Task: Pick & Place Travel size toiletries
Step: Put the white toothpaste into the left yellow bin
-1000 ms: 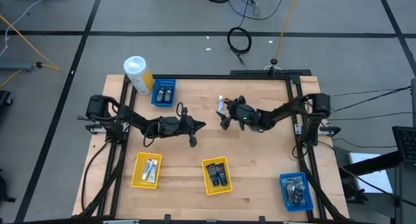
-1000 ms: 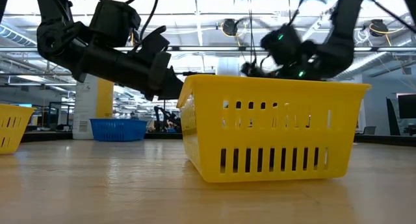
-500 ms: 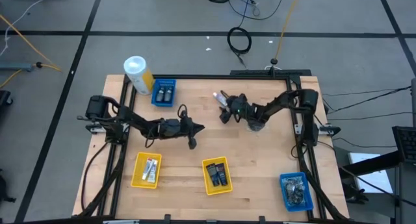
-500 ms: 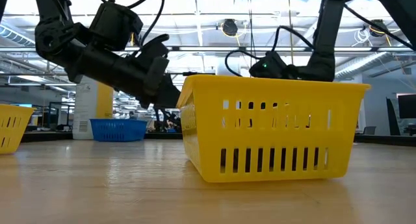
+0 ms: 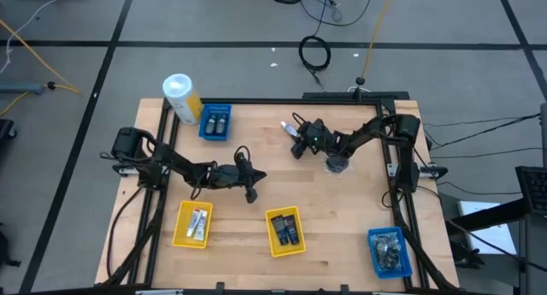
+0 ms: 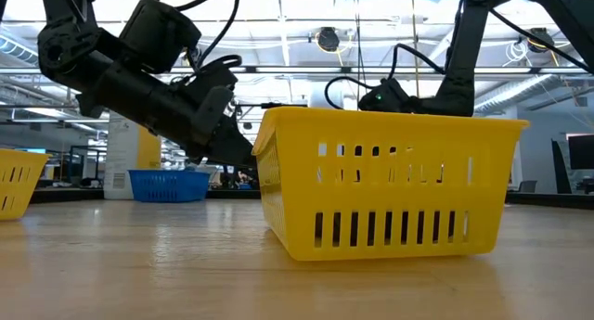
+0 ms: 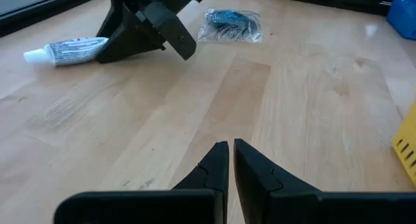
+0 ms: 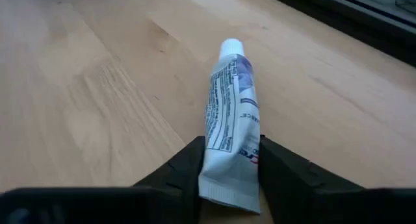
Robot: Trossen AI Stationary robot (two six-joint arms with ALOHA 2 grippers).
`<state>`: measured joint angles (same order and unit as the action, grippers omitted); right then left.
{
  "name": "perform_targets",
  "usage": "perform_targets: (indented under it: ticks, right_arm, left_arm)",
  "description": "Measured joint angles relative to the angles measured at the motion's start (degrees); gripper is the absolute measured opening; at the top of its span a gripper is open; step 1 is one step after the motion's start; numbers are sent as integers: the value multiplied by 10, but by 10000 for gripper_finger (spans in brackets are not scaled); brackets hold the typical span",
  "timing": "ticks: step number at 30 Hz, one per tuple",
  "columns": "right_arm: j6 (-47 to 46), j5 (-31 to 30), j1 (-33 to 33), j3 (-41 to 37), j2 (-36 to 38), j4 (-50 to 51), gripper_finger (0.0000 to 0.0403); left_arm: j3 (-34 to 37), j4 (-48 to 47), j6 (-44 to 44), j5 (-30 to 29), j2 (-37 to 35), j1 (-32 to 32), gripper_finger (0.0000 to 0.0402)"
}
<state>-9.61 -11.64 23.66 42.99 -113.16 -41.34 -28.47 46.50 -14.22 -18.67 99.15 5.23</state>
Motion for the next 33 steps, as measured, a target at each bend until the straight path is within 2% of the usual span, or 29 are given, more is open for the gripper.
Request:
perform_targets:
  ticks: [6,13,16,18,20,24,27,30,33]
  right_arm:
    - [37,71,1,-2,8,-1,79]
    - [105,181,-27,-63,97,30,66]
    - [138,280,-39,-105,139,7,65]
    - [151,366,-47,-140,150,-41,65]
    - [139,421,-55,-176,151,-135,65]
    - [82,432,-68,-227,137,-347,65]
    - [44,434,-84,-239,131,-447,65]
    - [28,433,-104,-237,131,-483,65]
    - [29,432,-121,-229,138,-483,65]
  left_arm:
    - [0,0,0,0,0,1,24]
    - [0,13,26,-6,0,-14,24]
    - [0,43,48,-5,0,-23,24]
    - [0,73,111,9,0,-28,26]
    - [-1,105,191,46,-1,-31,38]
    - [-27,118,300,126,-1,-31,103]
    - [-74,118,357,148,9,-37,173]
    - [-139,108,368,157,31,-44,242]
    - [-192,82,342,159,53,-47,294]
